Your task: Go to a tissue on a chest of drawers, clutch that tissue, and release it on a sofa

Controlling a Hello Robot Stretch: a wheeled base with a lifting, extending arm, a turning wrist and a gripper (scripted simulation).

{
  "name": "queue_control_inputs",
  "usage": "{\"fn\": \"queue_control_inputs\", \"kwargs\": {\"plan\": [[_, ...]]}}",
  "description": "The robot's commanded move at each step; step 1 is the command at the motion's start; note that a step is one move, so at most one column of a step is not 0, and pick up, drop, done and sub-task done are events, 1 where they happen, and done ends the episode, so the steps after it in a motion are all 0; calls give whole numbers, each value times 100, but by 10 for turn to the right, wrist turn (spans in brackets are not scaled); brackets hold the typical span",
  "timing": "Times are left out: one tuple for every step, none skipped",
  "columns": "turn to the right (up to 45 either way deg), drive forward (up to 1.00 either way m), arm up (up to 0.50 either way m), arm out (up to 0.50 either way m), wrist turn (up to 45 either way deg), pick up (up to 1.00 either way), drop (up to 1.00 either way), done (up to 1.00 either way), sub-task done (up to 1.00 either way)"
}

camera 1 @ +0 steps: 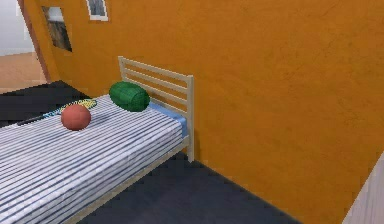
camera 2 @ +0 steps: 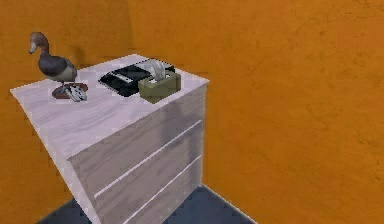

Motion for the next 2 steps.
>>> {"fn": "queue_control_inputs", "kwargs": {"plan": [[0,0,50,0,0,0,0,0,0],[0,0,38,0,0,0,0,0,0]]}}
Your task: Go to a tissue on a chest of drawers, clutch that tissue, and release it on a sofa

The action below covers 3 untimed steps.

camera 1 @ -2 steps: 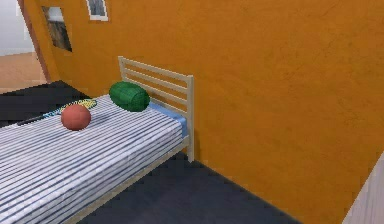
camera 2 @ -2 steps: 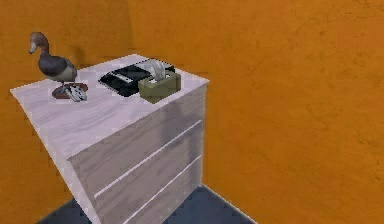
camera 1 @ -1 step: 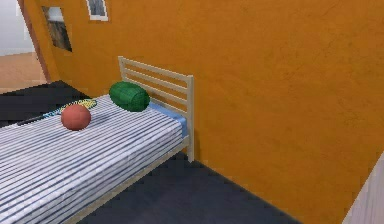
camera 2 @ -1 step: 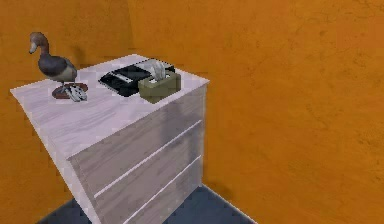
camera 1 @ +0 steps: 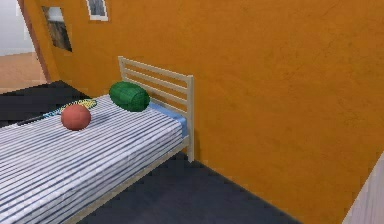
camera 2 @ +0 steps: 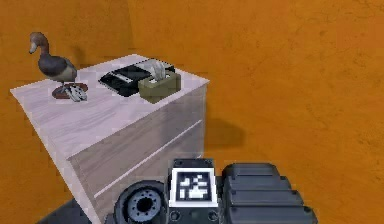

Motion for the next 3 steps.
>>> {"fn": "queue_control_inputs", "kwargs": {"plan": [[0,0,0,50,0,0,0,0,0],[0,0,0,0,450,0,0,0,0],[0,0,0,0,450,0,0,0,0]]}}
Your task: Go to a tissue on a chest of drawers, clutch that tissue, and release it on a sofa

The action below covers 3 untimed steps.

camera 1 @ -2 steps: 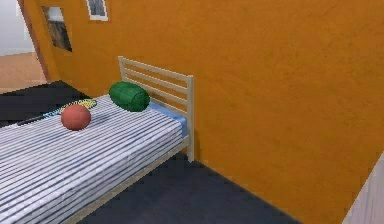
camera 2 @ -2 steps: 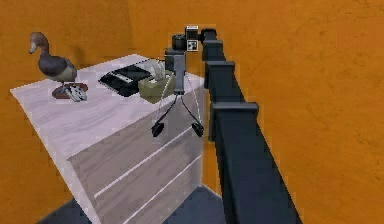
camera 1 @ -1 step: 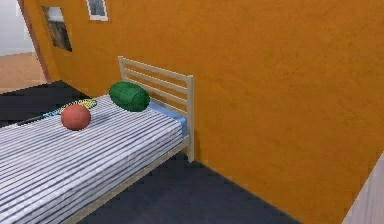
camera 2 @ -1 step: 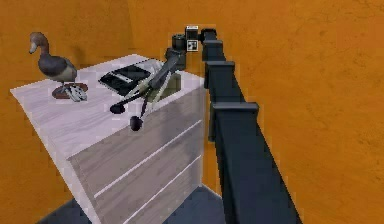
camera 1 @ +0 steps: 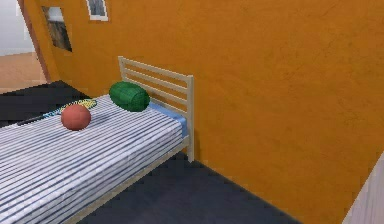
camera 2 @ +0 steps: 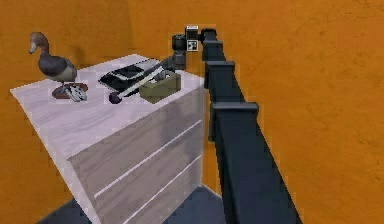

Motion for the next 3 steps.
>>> {"fn": "queue_control_inputs", "kwargs": {"plan": [[0,0,0,0,450,0,0,0,0],[0,0,-12,0,0,0,0,0,0],[0,0,0,0,0,100,0,0,0]]}}
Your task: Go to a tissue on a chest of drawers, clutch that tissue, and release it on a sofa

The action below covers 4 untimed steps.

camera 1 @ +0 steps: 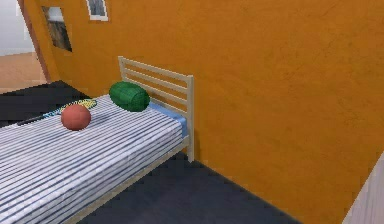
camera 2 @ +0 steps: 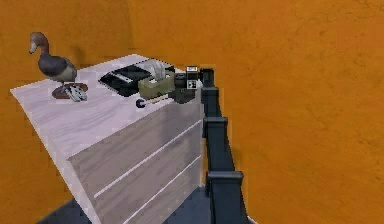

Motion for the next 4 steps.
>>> {"fn": "queue_control_inputs", "kwargs": {"plan": [[0,0,10,0,0,0,0,0,0],[0,0,2,0,0,0,0,0,0],[0,0,0,0,-450,0,0,0,0],[0,0,0,0,-390,0,0,0,0]]}}
